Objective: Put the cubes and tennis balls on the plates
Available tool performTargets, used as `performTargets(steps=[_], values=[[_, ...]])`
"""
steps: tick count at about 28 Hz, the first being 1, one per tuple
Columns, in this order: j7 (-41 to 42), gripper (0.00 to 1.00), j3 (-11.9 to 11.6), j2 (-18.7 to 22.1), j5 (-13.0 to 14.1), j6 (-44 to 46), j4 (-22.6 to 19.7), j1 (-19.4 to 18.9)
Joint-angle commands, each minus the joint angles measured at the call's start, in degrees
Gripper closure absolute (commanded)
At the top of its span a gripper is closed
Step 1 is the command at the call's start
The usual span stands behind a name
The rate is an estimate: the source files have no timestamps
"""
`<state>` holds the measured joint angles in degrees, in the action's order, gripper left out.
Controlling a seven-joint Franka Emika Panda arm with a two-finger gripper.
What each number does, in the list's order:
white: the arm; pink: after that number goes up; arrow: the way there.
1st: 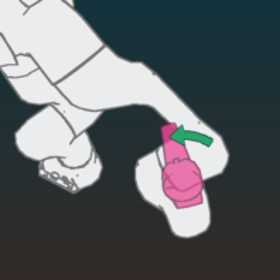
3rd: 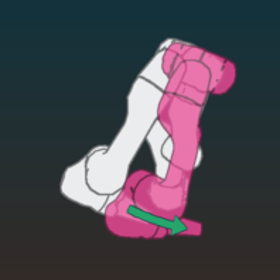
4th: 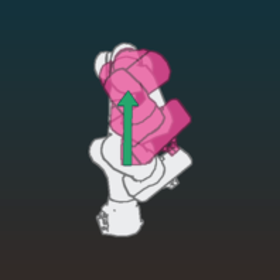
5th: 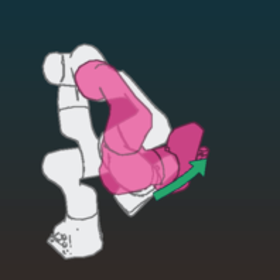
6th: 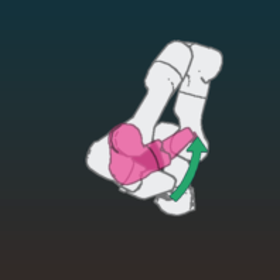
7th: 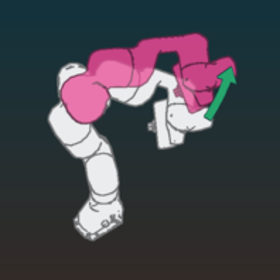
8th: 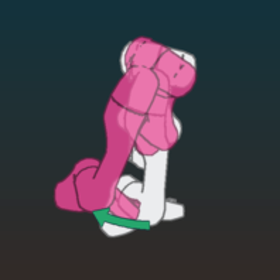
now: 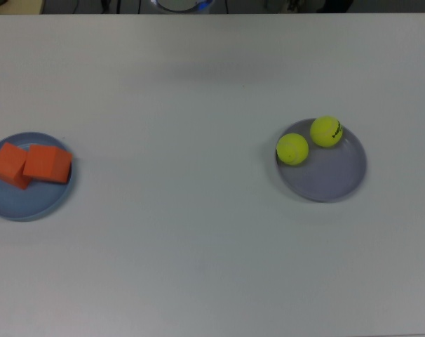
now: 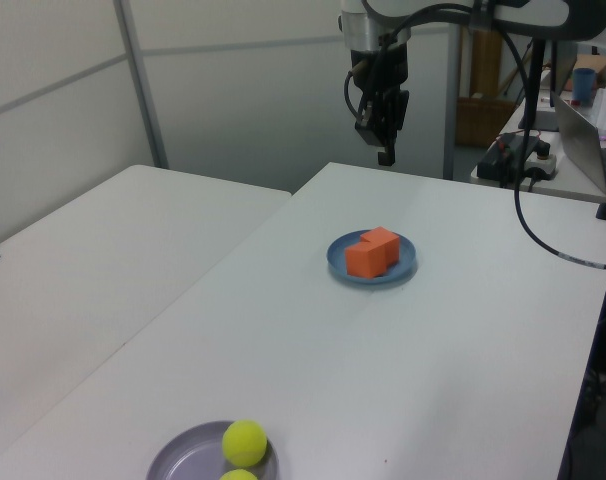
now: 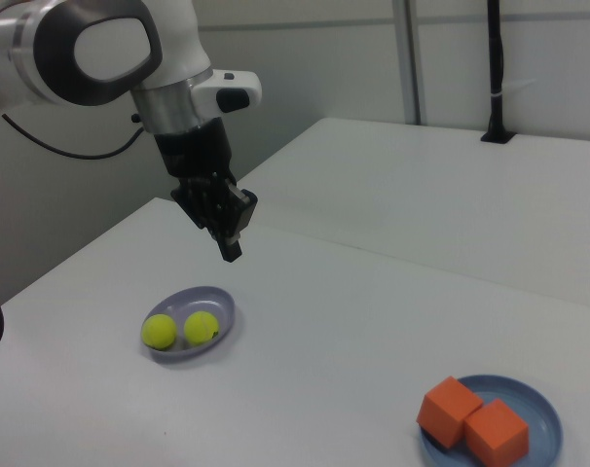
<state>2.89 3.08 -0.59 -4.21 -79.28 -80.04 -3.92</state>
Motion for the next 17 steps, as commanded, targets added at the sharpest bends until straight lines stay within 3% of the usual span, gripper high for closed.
performTargets(steps=[1, 5, 8, 11, 12, 13, 16, 17], values=[[1.15, 0.93, -0.09, 0.68, -0.98, 0.27, -0.91, -0.39], [1.16, 0.92, -0.09, 0.68, -0.80, 0.27, -0.91, -0.39], [1.16, 0.72, -0.18, 0.68, -0.80, 0.27, -0.82, -0.39], [1.33, 0.67, -0.18, 0.68, -0.98, 0.27, -0.82, -0.39], [1.24, 0.50, -0.18, 0.68, -0.89, 0.27, -0.82, -0.39], [1.24, 0.40, -0.18, 0.68, -0.89, 0.27, -0.82, -0.39], [1.24, 0.37, -0.18, 0.68, -0.98, 0.27, -0.82, -0.30], [1.24, 0.25, -0.18, 0.76, -0.98, 0.27, -0.82, -0.30]])
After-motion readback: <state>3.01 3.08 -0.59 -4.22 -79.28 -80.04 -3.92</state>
